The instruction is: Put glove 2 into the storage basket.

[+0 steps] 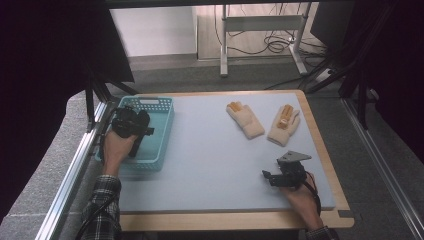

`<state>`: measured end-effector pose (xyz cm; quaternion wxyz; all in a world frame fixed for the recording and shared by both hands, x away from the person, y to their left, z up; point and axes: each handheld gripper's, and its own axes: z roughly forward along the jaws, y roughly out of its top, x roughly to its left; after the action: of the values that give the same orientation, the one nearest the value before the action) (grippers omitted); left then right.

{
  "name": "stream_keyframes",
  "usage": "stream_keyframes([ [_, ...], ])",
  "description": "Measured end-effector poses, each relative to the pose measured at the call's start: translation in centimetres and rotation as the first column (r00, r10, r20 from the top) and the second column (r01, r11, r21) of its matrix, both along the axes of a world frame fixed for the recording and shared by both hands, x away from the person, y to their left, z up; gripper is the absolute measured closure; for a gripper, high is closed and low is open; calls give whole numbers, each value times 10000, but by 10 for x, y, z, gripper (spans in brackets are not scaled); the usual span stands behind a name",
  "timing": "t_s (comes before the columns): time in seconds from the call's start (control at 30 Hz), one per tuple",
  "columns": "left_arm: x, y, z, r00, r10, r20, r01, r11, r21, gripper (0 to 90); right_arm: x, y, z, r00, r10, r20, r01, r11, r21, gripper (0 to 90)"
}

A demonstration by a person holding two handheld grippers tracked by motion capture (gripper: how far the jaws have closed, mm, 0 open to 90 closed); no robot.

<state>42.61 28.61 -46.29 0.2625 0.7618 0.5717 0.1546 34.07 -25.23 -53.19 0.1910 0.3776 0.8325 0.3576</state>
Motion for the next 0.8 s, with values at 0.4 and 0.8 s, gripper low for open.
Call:
stream_keyframes([
  [0.4, -23, -32, 22, 9873, -1188, 1059, 1235, 9916, -392, 17, 0, 0, 0, 10000, 0, -5, 0, 10000, -9, 238],
  [0.8, -50, -83, 31, 9472, -2700, 1727, 2791, 9598, -304, 16, 0, 0, 0, 10000, 3, -7, -3, 10000, -5, 238],
])
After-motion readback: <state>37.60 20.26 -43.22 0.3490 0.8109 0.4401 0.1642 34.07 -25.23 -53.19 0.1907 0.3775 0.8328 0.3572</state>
